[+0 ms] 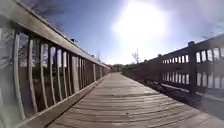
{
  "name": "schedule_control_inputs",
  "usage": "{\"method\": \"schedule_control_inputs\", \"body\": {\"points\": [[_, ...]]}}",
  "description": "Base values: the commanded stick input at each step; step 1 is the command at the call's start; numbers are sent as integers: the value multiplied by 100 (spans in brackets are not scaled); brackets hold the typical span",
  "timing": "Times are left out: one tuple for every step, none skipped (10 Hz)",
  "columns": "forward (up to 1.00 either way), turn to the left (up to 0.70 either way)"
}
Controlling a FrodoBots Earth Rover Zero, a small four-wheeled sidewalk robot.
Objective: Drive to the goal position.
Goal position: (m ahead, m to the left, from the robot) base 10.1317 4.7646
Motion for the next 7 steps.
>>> {"method": "schedule_control_inputs", "body": {"points": [[100, -3], [100, -4], [100, -2], [100, 0], [100, 0], [100, -2], [100, -6]]}}
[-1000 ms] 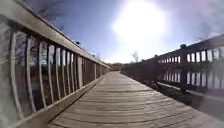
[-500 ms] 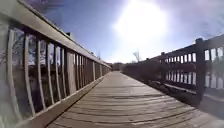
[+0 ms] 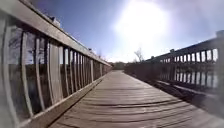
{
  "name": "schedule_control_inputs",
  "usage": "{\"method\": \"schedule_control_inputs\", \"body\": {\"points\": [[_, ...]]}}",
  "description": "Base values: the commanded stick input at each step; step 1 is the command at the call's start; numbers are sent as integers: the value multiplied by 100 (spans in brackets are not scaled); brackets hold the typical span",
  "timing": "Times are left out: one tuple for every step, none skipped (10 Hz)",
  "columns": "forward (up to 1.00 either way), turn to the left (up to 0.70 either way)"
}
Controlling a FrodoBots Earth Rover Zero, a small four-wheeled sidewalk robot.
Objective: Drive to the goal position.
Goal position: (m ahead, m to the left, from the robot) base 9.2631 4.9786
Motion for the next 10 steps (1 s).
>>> {"method": "schedule_control_inputs", "body": {"points": [[100, -10], [100, -13], [100, -17], [100, -17], [100, -16], [100, -16], [100, -15], [100, -20], [100, -20], [100, -14]]}}
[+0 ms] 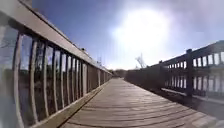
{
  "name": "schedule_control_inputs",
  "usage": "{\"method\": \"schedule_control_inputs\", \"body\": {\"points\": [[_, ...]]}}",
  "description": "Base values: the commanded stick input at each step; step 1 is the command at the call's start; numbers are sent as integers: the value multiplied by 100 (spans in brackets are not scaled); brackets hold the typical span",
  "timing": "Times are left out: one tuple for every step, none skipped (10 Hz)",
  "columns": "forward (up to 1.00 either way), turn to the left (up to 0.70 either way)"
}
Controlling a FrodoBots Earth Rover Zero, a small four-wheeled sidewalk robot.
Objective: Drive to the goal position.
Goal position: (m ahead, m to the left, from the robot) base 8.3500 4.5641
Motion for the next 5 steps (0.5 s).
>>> {"method": "schedule_control_inputs", "body": {"points": [[100, -7], [100, -6], [100, -9], [100, -13], [100, -17]]}}
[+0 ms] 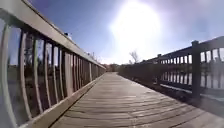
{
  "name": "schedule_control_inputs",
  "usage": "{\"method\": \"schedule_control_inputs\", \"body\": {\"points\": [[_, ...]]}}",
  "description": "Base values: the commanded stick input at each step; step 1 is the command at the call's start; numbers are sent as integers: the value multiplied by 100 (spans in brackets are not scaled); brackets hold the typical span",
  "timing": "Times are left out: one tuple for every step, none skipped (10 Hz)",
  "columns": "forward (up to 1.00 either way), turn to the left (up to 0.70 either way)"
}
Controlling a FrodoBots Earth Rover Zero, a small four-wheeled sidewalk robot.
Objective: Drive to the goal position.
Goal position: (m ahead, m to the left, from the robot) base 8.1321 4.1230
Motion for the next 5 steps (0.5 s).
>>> {"method": "schedule_control_inputs", "body": {"points": [[100, -20], [100, -12], [100, -7], [100, -5], [100, -4]]}}
